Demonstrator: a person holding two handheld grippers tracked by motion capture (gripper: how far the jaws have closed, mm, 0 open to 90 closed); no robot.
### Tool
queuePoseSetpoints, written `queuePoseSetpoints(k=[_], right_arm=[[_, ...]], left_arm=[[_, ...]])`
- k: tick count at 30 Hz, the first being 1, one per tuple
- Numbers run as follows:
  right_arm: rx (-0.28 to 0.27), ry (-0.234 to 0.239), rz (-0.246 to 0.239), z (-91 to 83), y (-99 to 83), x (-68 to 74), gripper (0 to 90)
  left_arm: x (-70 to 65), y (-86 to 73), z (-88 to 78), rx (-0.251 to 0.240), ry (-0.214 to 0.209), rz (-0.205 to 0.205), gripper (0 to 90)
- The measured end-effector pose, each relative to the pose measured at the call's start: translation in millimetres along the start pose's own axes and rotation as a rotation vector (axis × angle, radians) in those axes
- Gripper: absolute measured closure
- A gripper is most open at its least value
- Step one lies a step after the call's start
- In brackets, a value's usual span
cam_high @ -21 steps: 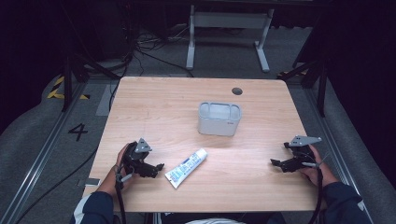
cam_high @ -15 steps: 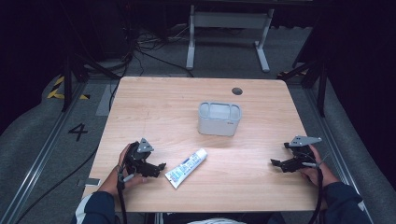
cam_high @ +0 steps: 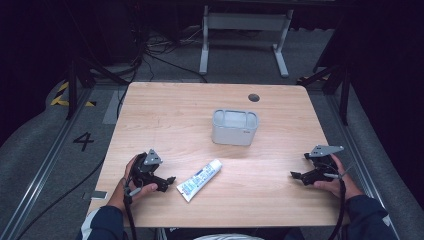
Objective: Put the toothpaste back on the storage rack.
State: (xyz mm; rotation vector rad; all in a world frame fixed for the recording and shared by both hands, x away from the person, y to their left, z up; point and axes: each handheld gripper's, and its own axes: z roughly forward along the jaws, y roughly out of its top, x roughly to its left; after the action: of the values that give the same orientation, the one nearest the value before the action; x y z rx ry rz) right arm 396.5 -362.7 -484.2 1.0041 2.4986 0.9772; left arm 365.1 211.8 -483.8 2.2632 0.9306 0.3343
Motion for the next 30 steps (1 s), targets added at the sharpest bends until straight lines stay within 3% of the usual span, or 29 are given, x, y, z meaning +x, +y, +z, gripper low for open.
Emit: queuePoseSetpoints(k=[3, 5, 8, 9, 11, 26, 30], right_arm=[[0.008, 0.011, -0.023, -1.5, 2.7, 1.8, 8.8], [-0.001, 0.038, -0.050, -3.8, 5.0, 5.5, 21.2], [0.002, 0.047, -0.082, -4.1, 8.8, 11.3, 15.9], [0.007, 0.061, -0.116, -3.7, 14.3, 18.6, 20.1], [0.000, 0.073, -0.144, -3.4, 18.9, 24.2, 19.6], [-0.028, 0.113, -0.267, -2.6, 47.5, 53.7, 21.4], [-0.029, 0.133, -0.327, -2.0, 59.0, 65.7, 22.6]], left_arm=[[0.9, -0.1, -0.2, 0.001, -0.003, 0.004, 0.1], [1.0, -0.1, -0.2, 0.001, -0.004, 0.004, 0.2], [1.4, -0.1, -0.5, 0.001, 0.001, 0.011, 0.2], [1.0, -0.4, -0.5, -0.001, 0.001, 0.004, 0.2], [1.3, -0.7, -0.8, 0.000, 0.001, 0.007, 0.2], [1.3, -0.7, -0.8, -0.001, 0.000, 0.006, 0.2], [1.3, -0.7, -0.8, -0.001, 0.000, 0.006, 0.2]])
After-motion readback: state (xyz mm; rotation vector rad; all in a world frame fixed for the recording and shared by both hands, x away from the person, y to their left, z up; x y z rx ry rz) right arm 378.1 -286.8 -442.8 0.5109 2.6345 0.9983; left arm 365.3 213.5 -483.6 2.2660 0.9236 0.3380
